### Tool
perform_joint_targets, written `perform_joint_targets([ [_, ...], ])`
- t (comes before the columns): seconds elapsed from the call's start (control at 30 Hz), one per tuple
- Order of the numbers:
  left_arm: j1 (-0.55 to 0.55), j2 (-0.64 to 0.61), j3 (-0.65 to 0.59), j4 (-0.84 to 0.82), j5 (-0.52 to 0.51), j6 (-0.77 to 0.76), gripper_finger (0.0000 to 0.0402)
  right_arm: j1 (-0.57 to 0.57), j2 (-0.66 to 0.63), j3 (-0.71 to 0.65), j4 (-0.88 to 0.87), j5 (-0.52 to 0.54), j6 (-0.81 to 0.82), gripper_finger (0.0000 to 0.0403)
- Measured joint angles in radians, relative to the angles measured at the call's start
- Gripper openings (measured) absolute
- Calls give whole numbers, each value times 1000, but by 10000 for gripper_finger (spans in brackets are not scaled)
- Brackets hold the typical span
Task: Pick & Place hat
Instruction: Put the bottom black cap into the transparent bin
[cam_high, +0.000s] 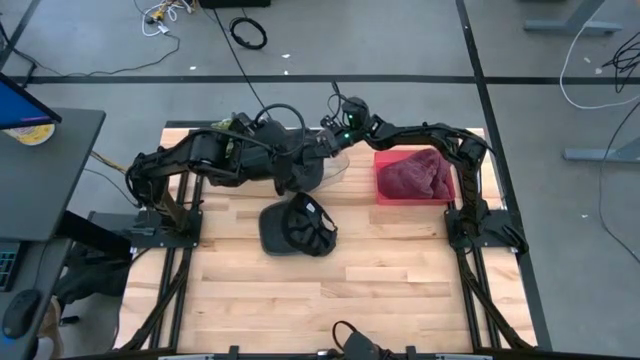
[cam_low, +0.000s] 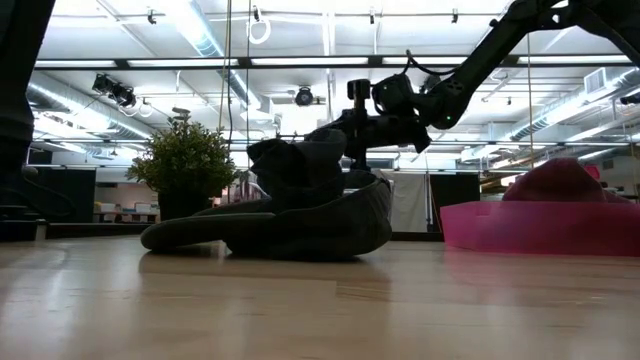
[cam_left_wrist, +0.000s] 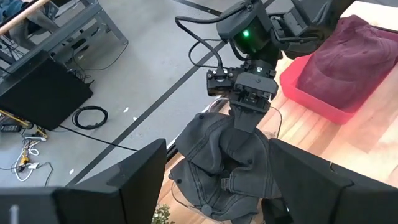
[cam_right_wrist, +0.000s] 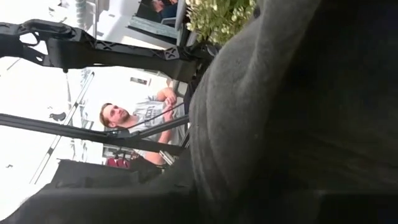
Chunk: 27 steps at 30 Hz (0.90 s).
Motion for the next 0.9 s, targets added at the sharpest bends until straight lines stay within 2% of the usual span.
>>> perform_joint_targets([
  [0.27, 1, 0, 0, 0, 0, 3, 286, -13, -6, 0, 5, -28, 35, 263],
  [0.43, 0, 0, 0, 0, 19, 3, 286, -23, -35, 0, 54, -94, 111, 341],
  [0.63, 0, 0, 0, 0, 19, 3, 286, -23, -90, 0, 56, -110, 181, 365],
  [0.8, 0, 0, 0, 0, 19, 3, 286, -35, -114, 0, 32, -95, 201, 353],
  [0.9, 0, 0, 0, 0, 19, 3, 287, -44, -114, 0, -28, -35, 190, 341],
])
